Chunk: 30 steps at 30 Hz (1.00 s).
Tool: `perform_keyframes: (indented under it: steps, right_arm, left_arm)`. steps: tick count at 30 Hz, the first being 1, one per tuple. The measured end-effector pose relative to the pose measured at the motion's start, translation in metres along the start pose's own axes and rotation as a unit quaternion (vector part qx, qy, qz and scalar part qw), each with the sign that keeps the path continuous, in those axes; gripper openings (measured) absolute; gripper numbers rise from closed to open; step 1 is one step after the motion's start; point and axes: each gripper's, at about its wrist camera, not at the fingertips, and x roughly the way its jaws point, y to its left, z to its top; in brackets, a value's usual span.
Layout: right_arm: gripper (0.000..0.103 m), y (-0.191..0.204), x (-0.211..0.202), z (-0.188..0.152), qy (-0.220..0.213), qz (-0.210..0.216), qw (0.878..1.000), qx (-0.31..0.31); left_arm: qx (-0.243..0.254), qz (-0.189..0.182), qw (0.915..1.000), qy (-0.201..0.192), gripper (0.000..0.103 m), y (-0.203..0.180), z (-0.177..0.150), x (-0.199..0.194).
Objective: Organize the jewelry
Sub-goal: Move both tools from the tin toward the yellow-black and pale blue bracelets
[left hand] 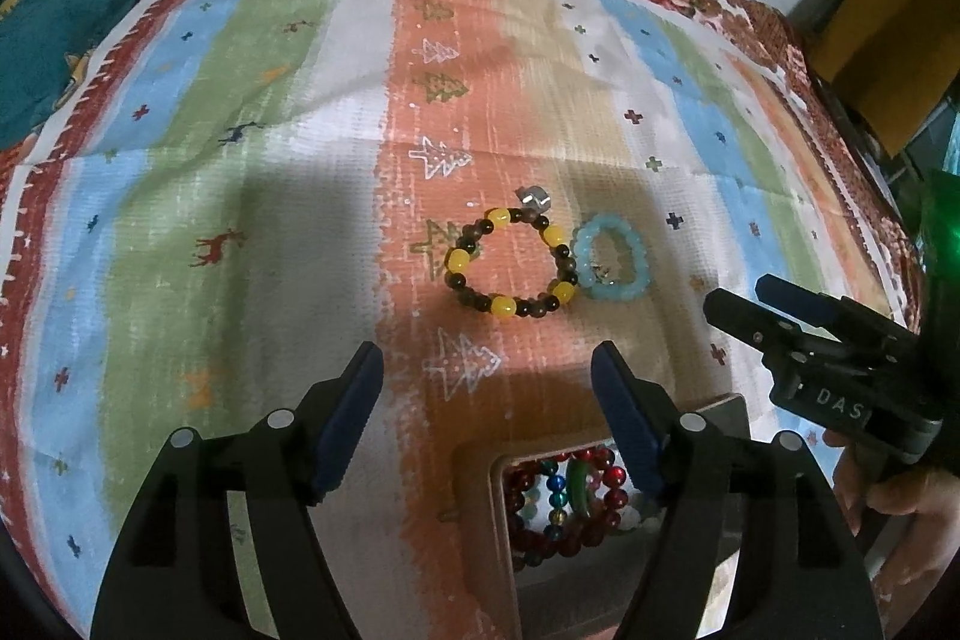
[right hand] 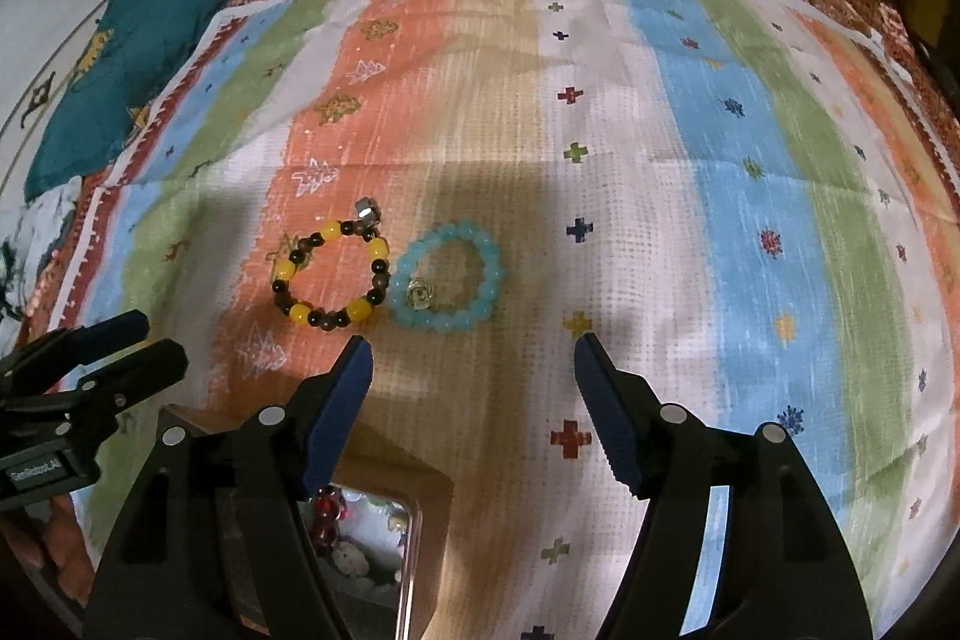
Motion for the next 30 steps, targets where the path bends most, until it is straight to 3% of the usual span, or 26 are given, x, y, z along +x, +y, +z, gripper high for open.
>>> perform_keyframes:
  steps: [30]
  right_arm:
    - [0.070, -0.010, 0.048, 0.021, 0.021, -0.026, 0.999, 0.000]
  left_arm:
    - [0.000, 0.010, 0.9991, 0.041, 0.071, 0.015, 0.025, 0.049]
